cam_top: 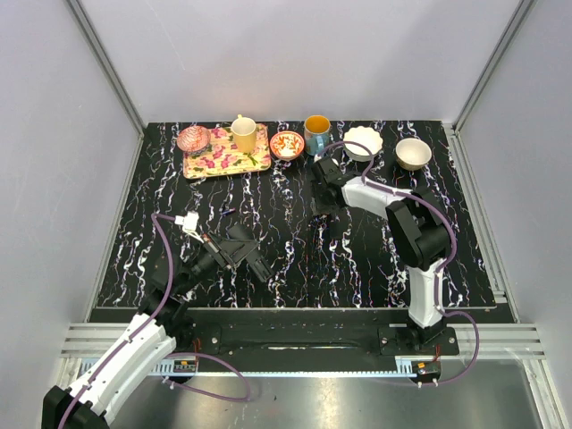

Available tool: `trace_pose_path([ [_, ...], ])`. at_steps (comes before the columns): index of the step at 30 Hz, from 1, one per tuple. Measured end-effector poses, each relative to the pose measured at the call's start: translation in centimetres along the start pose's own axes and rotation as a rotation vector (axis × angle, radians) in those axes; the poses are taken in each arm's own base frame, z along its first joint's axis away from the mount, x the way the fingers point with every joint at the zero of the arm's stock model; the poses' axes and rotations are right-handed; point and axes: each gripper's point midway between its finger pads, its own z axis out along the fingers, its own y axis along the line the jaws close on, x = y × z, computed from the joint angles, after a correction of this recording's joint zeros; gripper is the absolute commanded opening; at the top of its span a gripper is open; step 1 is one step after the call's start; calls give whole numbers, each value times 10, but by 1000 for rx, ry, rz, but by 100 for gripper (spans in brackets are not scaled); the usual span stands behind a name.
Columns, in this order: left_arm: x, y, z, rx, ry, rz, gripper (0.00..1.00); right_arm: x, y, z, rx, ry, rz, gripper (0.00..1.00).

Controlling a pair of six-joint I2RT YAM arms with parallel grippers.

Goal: Load the batteries into the remote control

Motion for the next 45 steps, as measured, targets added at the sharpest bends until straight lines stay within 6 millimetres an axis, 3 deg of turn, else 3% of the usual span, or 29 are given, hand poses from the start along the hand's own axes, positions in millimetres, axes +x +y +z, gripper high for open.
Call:
trace_pose_path([
  [5, 1, 2, 0, -4, 2, -1, 0, 5, 4, -24, -19, -16, 204, 0],
  [11, 2, 3, 0, -5, 2, -5, 0, -16, 20, -55, -89, -91, 536, 0],
  [15, 1, 2, 0, -3, 1, -5, 0, -13, 24, -56, -62, -65, 736, 0],
  [22, 1, 2, 0, -1, -2, -11, 0, 22, 24, -37, 104, 75, 960, 0],
  [25, 2, 3, 0, -1, -2, -12, 0, 38, 21, -29, 162, 120, 1015, 0],
  [26, 2, 3, 0, -1, -2, -12, 0, 42, 21, -27, 173, 129, 1027, 5],
  [40, 2, 3, 0, -2, -1, -11, 0, 41, 24, -24, 185, 146, 1059, 41],
  [45, 2, 4, 0, -5, 1, -12, 0, 41, 26, -24, 180, 156, 1052, 46],
])
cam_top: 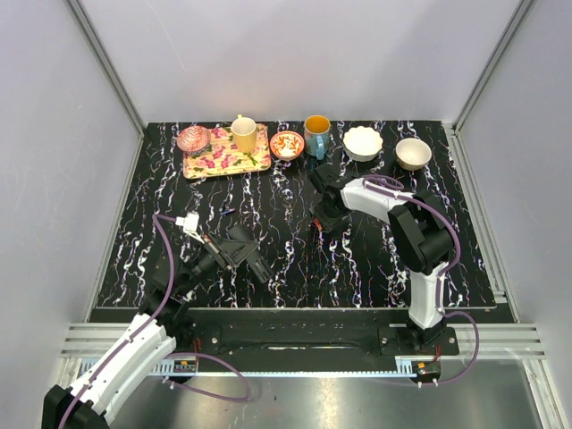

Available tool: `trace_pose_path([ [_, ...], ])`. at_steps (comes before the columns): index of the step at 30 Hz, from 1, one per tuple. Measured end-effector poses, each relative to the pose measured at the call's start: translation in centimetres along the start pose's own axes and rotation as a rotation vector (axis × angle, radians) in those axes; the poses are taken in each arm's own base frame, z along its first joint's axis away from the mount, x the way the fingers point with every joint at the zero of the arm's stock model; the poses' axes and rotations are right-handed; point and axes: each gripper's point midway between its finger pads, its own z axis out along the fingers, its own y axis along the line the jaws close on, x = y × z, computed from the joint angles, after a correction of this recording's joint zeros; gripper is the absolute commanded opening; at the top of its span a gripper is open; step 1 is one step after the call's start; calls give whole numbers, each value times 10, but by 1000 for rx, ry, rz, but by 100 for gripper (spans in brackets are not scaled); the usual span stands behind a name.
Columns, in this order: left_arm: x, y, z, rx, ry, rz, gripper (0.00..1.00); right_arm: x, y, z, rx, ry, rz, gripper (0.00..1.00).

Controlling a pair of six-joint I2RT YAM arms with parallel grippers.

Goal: Load the batteries into the remote control

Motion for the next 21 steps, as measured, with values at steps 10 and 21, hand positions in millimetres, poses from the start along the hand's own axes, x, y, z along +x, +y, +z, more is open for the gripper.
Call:
trace_pose_path([
  [10, 1, 1, 0, -6, 4, -3, 0, 3, -2, -4, 17, 21, -29, 75],
  [21, 1, 1, -1, -6, 4, -3, 0, 3, 23, -25, -51, 24, -144, 75],
])
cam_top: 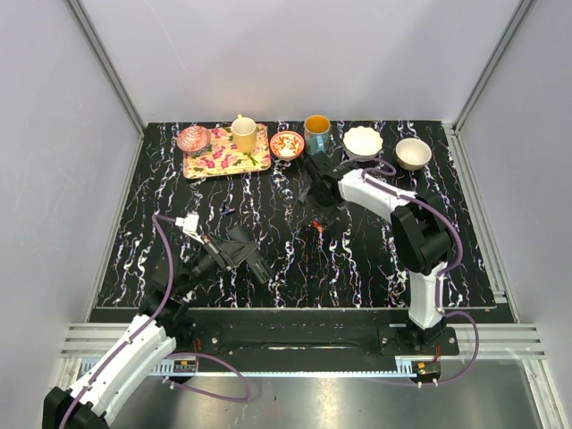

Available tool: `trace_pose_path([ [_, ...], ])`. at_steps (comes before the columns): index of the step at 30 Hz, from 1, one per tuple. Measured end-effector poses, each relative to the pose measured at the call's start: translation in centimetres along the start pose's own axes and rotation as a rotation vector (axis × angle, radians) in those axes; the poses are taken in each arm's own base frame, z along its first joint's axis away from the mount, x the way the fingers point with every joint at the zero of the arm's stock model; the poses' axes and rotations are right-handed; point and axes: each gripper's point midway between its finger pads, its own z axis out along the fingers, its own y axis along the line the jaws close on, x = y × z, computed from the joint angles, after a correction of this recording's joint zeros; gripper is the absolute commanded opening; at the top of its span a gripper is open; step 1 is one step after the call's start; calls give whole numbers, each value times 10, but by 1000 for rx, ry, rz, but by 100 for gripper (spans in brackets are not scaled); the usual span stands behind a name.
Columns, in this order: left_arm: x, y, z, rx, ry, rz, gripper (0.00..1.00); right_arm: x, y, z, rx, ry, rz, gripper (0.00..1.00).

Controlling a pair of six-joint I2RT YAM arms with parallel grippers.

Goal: Load the batteries into the remote control

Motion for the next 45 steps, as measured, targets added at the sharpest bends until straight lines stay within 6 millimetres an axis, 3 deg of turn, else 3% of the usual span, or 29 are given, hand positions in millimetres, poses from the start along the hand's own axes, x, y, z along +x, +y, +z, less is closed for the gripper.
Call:
trace_pose_path([
  [6, -1, -3, -3, 10, -5, 5, 0, -6, 39, -34, -169, -68, -360, 73],
  [9, -2, -8, -4, 30, -11, 13, 0, -11, 45, -43, -253, -121, -629, 64],
  [11, -3, -11, -6, 41, -16, 21, 0, -14, 45, -42, -276, -150, -792, 54],
  [16, -3, -13, -7, 46, -19, 30, 0, -14, 27, -11, -227, -138, -1093, 52],
  [20, -2, -11, -7, 40, -12, 30, 0, -10, 2, 14, -167, -89, -1199, 54],
  [23, -1, -10, -7, 38, -8, 31, 0, -6, -7, 21, -155, -64, -1247, 54],
  [33, 0, -9, -6, 35, -5, 32, 0, -8, -5, 22, -168, -74, -1302, 42],
  [45, 2, -5, -6, 29, -1, 28, 0, -4, -11, 31, -162, -47, -1320, 39],
])
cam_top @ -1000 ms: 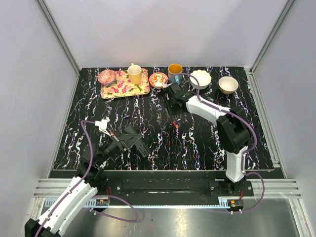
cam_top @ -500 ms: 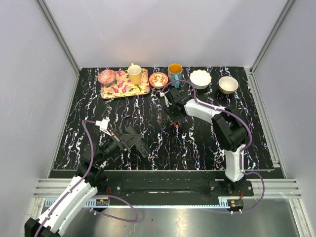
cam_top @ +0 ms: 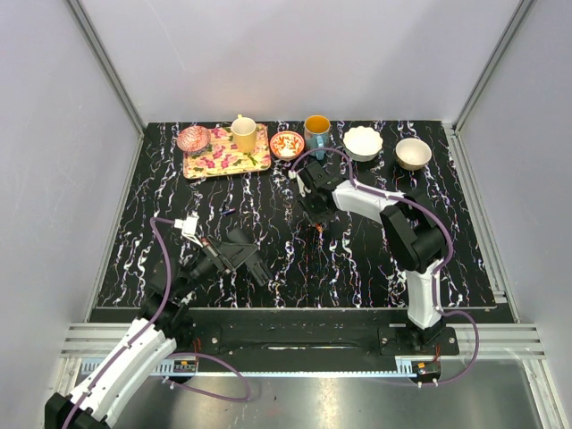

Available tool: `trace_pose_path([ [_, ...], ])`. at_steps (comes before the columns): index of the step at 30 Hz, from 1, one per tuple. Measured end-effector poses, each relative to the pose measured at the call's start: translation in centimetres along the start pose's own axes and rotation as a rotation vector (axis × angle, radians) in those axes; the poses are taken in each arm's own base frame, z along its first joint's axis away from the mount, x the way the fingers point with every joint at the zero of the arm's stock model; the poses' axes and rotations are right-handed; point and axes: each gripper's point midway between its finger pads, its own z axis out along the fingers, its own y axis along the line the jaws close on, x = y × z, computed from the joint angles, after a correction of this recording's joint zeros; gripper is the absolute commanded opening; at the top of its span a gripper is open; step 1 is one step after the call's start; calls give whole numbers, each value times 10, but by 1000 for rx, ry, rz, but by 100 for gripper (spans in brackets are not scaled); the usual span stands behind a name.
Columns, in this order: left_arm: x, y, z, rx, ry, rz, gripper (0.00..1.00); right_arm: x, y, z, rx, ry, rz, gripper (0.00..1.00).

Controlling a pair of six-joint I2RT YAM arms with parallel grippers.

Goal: Load the batteries into the remote control

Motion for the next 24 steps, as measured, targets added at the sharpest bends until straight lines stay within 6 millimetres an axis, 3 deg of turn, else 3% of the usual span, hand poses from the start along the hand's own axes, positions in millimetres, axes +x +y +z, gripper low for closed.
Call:
trace_pose_path([
  [6, 1, 2, 0, -4, 3, -2, 0, 1, 3, 1, -5, 2, -8, 32],
  [9, 1, 2, 0, -4, 3, -2, 0, 0, 5, 1, -4, 0, -15, 22],
  [11, 1, 2, 0, -4, 3, -2, 0, 0, 8, 1, -6, -2, -19, 3],
  [12, 1, 2, 0, -5, 3, -2, 0, 0, 8, 1, -5, -2, -23, 0],
  [19, 2, 6, 4, -16, 9, -11, 0, 1, 6, -3, 37, -19, 75, 0],
  [22, 4, 14, 10, -39, 24, -31, 0, 8, 4, -26, 51, -50, 157, 0],
  [24, 7, 21, 16, -64, 41, -51, 0, 3, 5, -57, 45, -123, 213, 0],
])
